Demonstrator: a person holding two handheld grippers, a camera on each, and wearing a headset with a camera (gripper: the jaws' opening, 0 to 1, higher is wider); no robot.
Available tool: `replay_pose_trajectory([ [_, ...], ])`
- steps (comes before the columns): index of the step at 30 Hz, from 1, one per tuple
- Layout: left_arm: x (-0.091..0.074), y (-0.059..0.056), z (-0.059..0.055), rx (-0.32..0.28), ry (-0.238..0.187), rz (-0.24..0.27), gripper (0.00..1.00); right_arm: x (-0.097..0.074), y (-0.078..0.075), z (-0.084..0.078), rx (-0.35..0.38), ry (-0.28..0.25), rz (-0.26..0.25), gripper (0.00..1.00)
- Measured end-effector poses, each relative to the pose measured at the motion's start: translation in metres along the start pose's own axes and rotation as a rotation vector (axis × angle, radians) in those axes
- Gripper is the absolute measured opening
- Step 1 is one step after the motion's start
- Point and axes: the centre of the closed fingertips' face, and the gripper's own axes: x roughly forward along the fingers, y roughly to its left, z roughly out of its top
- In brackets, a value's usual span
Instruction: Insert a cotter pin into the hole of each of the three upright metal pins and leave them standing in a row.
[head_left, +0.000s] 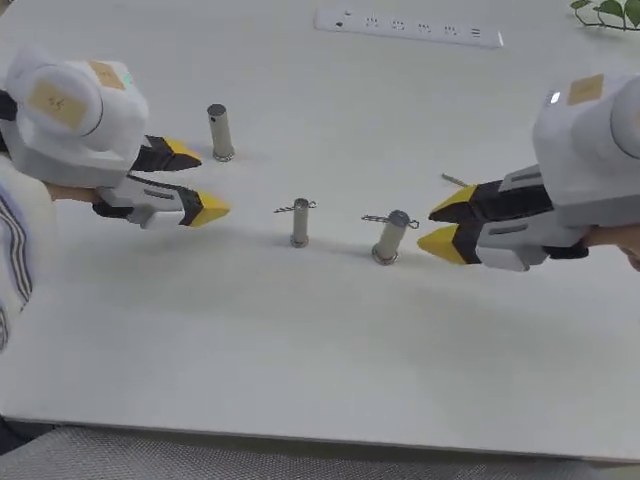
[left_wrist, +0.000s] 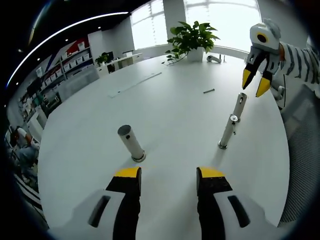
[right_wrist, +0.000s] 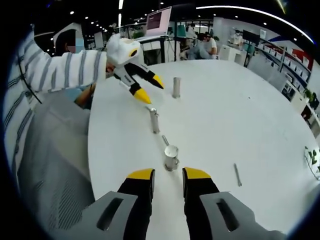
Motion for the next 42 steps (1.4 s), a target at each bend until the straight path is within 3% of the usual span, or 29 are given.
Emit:
replay_pose_trajectory([
  [6, 0.008, 0.013, 0.007, -0.057, -0.037, 0.023, 0.51, -0.005, 0.008, -0.003, 0.017, -0.021, -0.024, 0.36],
  [13, 0.017, 0.022, 0.014, -0.100, -0.074, 0.042, 0.58, -0.010, 0.017, -0.004, 0.070, -0.070, -0.051, 0.56],
  [20, 0.027, 0.021, 0.019, -0.137, -0.112, 0.028, 0.59, -0.015, 0.024, -0.012, 0.126, -0.085, -0.074, 0.69],
  [24, 0.033, 0.021, 0.018, -0.139, -0.107, 0.030, 0.60, -0.017, 0.025, -0.020, 0.167, -0.085, -0.090, 0.71],
  [27, 0.036, 0.021, 0.018, -0.132, -0.102, 0.033, 0.60, -0.019, 0.025, -0.024, 0.179, -0.081, -0.106, 0.79],
  [29, 0.038, 0.026, 0.018, -0.129, -0.101, 0.056, 0.59, -0.021, 0.026, -0.029, 0.184, -0.074, -0.105, 0.84],
  [30, 0.037, 0.034, 0.017, -0.122, -0.098, 0.104, 0.57, -0.021, 0.026, -0.029, 0.184, -0.073, -0.105, 0.85],
  [33, 0.038, 0.038, 0.019, -0.138, -0.106, 0.121, 0.49, -0.024, 0.028, -0.033, 0.189, -0.073, -0.113, 0.87],
  [42, 0.041, 0.048, 0.027, -0.121, -0.121, 0.177, 0.44, -0.041, 0.034, -0.038, 0.261, -0.112, -0.147, 0.90],
])
